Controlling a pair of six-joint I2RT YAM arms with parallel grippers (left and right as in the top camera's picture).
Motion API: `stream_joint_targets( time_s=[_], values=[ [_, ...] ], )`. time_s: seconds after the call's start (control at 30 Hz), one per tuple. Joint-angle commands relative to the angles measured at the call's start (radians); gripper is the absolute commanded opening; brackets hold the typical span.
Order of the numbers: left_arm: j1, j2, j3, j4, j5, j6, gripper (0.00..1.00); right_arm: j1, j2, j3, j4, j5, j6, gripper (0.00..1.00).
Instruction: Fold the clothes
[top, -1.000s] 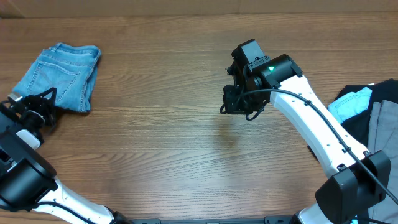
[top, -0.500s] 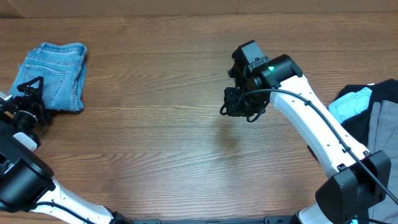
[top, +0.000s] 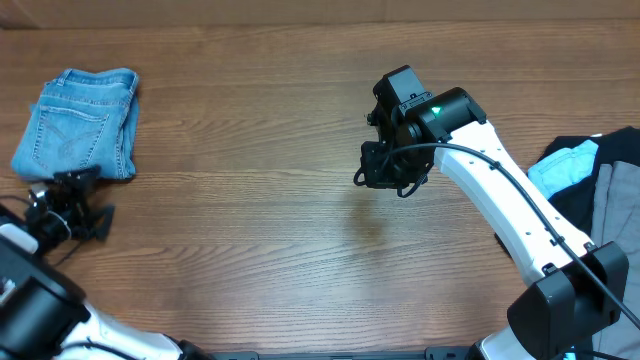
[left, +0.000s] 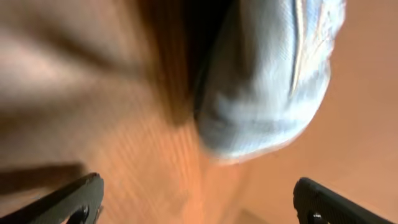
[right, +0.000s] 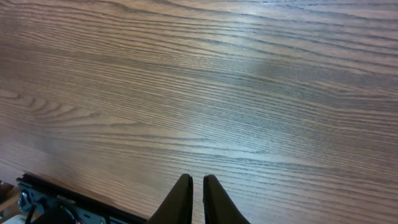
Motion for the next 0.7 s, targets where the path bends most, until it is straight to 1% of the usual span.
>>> stream_joint_targets(
  time_s=[0.0,0.13,0.17,0.23,0.27,0.33,0.43,0.53,0.57,0.6,0.63,0.67],
  values=[
    [0.016,-0.202,0.004,-0.141,-0.234,0.261,1.00,0.003,-0.009,0.014,-0.002,0.008,0.000,0.11],
    [0.007,-0.427,0.023,-0.275,-0.236,0.333,1.00,0.003,-0.009,0.014,0.005,0.008,-0.005,0.11],
    [-0.006,-0.517,0.049,-0.341,-0.237,0.380,1.00,0.003,-0.009,0.014,0.005,0.008,-0.004,0.11],
    [-0.032,-0.616,0.090,-0.413,-0.256,0.442,1.00,0.003,-0.009,0.014,0.005,0.008,-0.004,0.11],
    [-0.054,-0.668,0.118,-0.450,-0.294,0.478,1.00,0.003,-0.009,0.014,0.005,0.007,-0.003,0.11],
    [-0.107,-0.750,0.170,-0.496,-0.431,0.529,1.00,0.003,-0.009,0.014,0.006,0.007,-0.003,0.11],
    [-0.193,-0.814,0.223,-0.499,-0.590,0.607,1.00,0.003,-0.009,0.014,0.008,0.007,-0.003,0.11],
    [-0.254,-0.798,0.249,-0.484,-0.609,0.636,1.00,0.003,-0.009,0.014,0.009,0.004,-0.003,0.11],
    [-0.264,-0.780,0.252,-0.476,-0.612,0.641,0.90,0.003,-0.009,0.014,0.009,0.001,-0.003,0.11],
    [-0.270,-0.752,0.256,-0.465,-0.631,0.645,0.72,0.003,-0.009,0.014,0.009,-0.001,-0.003,0.12],
    [-0.275,-0.717,0.259,-0.452,-0.664,0.642,0.59,0.003,-0.009,0.014,0.009,0.000,-0.003,0.12],
    [-0.275,-0.681,0.262,-0.438,-0.686,0.639,0.43,0.003,-0.009,0.014,0.009,0.000,-0.003,0.11]
  ],
)
